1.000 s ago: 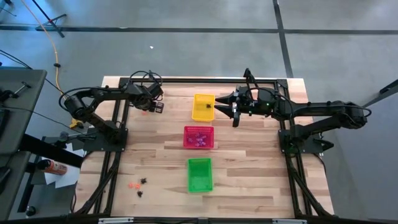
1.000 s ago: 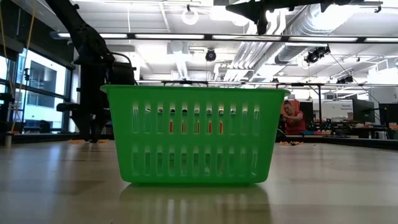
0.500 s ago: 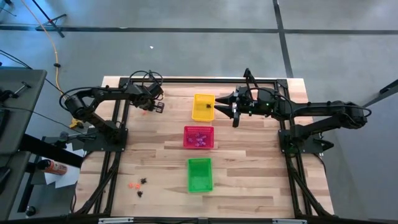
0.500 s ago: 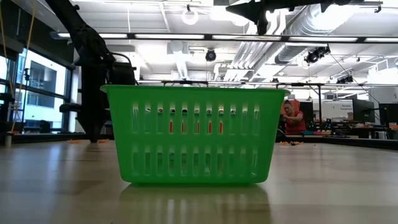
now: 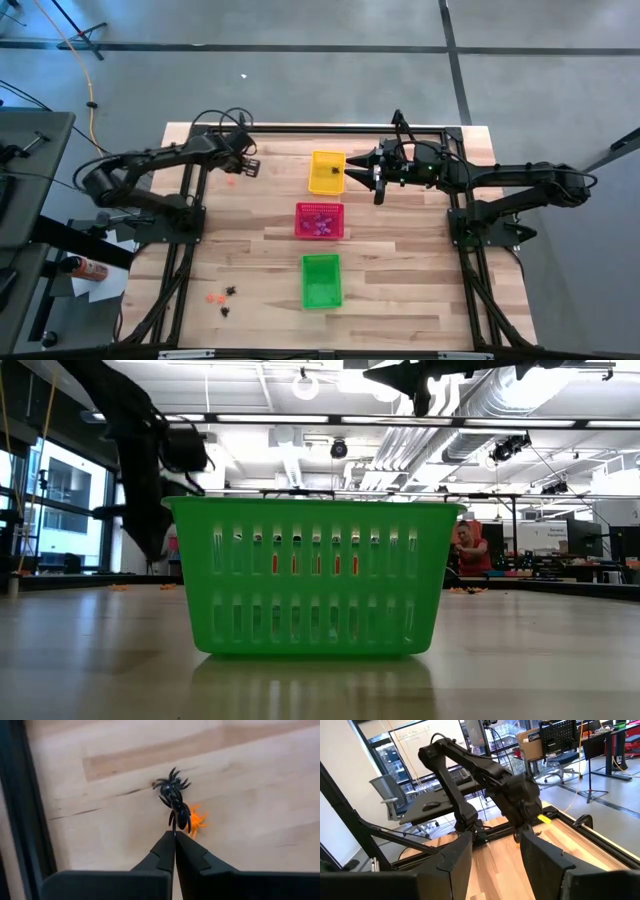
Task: Sort Halloween decoration
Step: Put the black spider toy into the yellow bin
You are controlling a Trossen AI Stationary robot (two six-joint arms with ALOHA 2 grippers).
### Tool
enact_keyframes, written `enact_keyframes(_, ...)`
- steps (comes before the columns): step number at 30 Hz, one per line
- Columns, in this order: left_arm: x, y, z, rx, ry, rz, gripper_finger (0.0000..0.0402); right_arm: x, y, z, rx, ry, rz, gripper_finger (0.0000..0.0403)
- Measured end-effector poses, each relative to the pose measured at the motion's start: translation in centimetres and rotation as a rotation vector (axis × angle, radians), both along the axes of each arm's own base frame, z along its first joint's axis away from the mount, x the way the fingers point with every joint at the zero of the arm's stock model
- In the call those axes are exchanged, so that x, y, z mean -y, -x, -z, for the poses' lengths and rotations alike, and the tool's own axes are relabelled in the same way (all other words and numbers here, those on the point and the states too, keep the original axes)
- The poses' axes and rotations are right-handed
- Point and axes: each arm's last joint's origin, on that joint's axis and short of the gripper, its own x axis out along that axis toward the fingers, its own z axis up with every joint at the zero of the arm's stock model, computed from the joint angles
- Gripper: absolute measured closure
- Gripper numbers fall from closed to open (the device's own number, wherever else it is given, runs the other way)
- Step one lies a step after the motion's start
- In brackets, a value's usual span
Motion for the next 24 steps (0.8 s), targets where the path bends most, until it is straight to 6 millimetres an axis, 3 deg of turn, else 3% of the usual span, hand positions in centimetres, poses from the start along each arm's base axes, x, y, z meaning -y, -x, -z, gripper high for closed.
enact_keyframes(13, 1.7, 1.3, -4.8, 0.302, -0.100, 0.032, 0.0401, 0.0, 0.0, 0.0, -0.001, 0.005, 0.000, 0.0240)
enact_keyframes(20, 2.2, -1.7, -7.4, 0.677, -0.172, 0.328, 0.0401, 0.0, 0.0, 0.0, -0.004, 0.039, 0.001, 0.0240)
enact_keyframes(24, 3.3, -4.1, -9.7, 0.788, -0.281, 0.512, 0.0401, 0.1, 0.0, -0.1, 0.002, 0.042, 0.025, 0.0240)
